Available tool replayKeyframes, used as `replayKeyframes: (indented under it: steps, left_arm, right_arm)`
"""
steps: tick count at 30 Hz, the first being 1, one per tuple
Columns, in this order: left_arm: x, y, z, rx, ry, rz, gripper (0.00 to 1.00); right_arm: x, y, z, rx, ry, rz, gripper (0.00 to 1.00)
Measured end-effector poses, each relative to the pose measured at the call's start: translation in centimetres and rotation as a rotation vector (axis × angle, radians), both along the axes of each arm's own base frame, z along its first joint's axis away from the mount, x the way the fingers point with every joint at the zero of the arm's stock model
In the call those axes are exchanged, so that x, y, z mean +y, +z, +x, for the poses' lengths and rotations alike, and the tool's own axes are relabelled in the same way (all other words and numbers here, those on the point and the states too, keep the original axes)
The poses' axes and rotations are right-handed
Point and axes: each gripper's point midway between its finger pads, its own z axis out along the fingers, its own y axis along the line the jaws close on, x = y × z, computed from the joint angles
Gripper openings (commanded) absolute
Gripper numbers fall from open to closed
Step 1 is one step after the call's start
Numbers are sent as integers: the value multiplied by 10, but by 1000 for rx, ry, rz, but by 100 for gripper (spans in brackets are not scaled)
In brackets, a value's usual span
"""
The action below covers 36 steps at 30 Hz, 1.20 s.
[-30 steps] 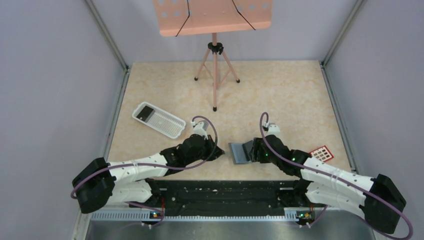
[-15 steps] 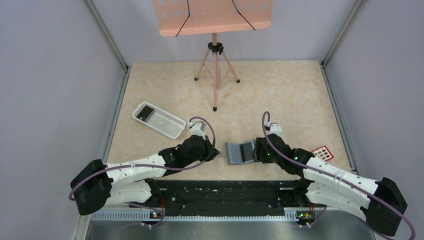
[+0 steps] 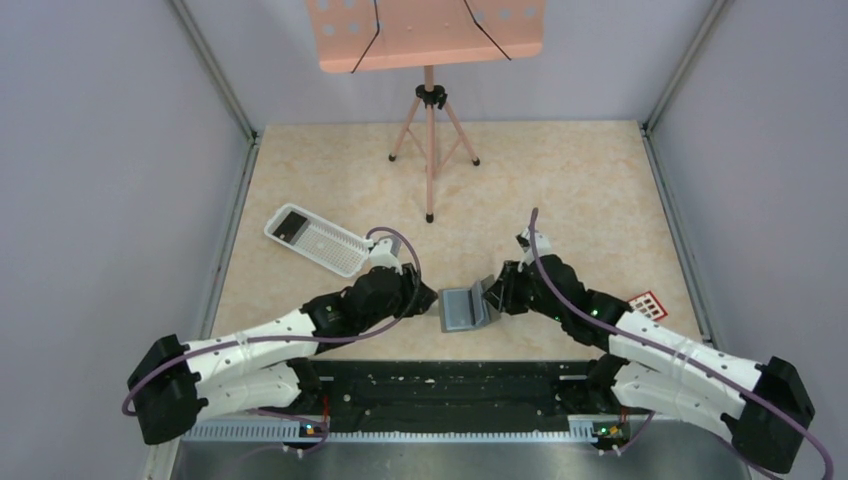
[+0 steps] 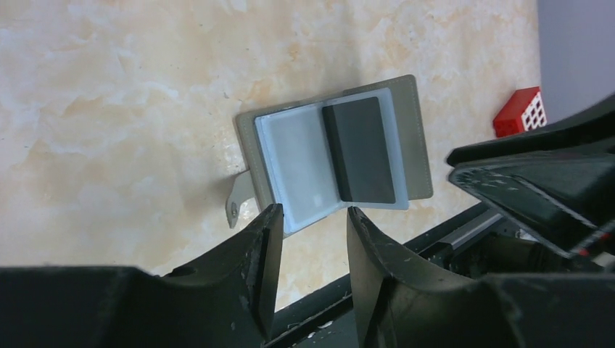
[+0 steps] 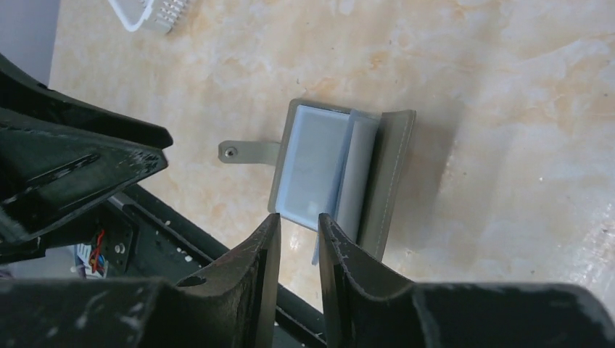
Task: Take the credit cards out of the card holder
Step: Open the card holder at the center of the board.
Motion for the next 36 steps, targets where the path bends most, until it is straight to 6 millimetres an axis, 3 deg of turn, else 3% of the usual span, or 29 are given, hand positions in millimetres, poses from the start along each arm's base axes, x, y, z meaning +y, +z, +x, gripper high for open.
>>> replayKeyframes:
  steps: [8, 16, 23, 30, 36]
  left_arm:
    - [-21, -1, -5, 37, -76, -30, 35]
    - [-39, -23, -7, 106, -126, -3, 34]
    - [-42, -21, -6, 103, -127, -16, 34]
    - [-47, -20, -6, 102, -139, -37, 34]
    - [-53, -31, -6, 120, -150, -31, 33]
  right_arm:
    - [17, -30, 1, 87, 59, -19, 24]
    - [25, -24, -1, 104, 69, 26, 24]
    - [32, -35, 2, 139, 67, 27, 25]
    - [15, -59, 5, 156, 0, -47, 25]
    - [-16, -97, -4, 210, -65, -139, 25]
